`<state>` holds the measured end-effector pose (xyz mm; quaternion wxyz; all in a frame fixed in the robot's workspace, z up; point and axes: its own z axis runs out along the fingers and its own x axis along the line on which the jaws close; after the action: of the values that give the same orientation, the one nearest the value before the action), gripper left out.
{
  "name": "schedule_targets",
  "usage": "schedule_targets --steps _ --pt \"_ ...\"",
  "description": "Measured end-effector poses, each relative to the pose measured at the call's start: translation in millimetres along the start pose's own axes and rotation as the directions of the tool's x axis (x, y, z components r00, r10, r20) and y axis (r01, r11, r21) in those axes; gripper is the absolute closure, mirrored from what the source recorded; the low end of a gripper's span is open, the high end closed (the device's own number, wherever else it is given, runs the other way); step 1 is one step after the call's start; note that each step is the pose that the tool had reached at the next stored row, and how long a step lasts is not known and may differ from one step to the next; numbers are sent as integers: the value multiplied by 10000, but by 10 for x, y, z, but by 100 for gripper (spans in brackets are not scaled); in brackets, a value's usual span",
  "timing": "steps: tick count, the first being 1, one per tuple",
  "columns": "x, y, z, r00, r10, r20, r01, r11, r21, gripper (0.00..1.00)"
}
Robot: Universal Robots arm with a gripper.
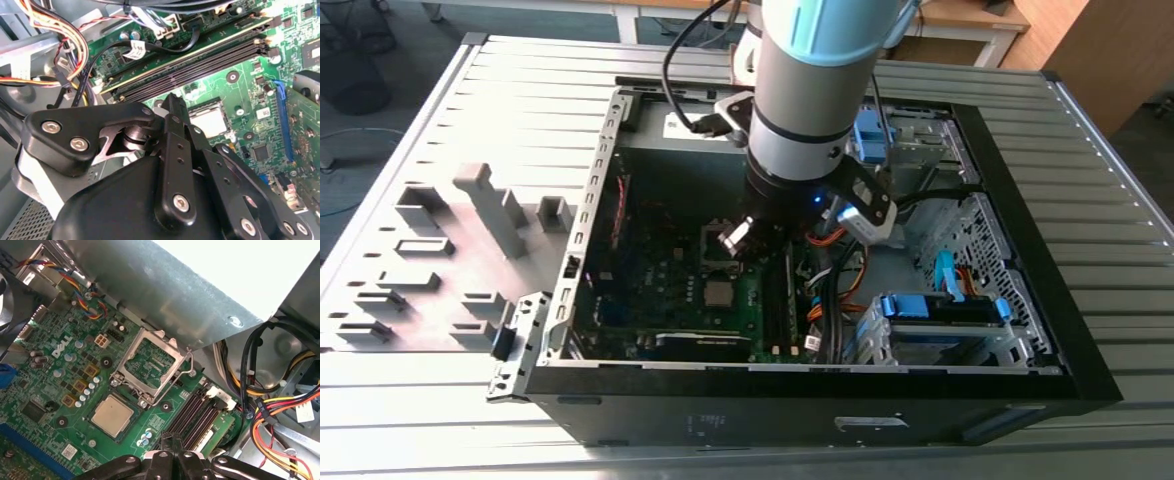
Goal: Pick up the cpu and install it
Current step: 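Close the cpu cover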
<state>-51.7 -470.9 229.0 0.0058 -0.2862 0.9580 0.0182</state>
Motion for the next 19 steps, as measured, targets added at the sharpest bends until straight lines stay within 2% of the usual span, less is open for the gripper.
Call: schedule_targets --steps 8,14,19 --pt "-68 74 9 10000 -16 -3 16 10000 1 89" --pt "-92 110 35 9997 -261 -8 261 9997 -4 89" --pt "-157 210 74 9996 -292 -2 292 9996 -13 89"
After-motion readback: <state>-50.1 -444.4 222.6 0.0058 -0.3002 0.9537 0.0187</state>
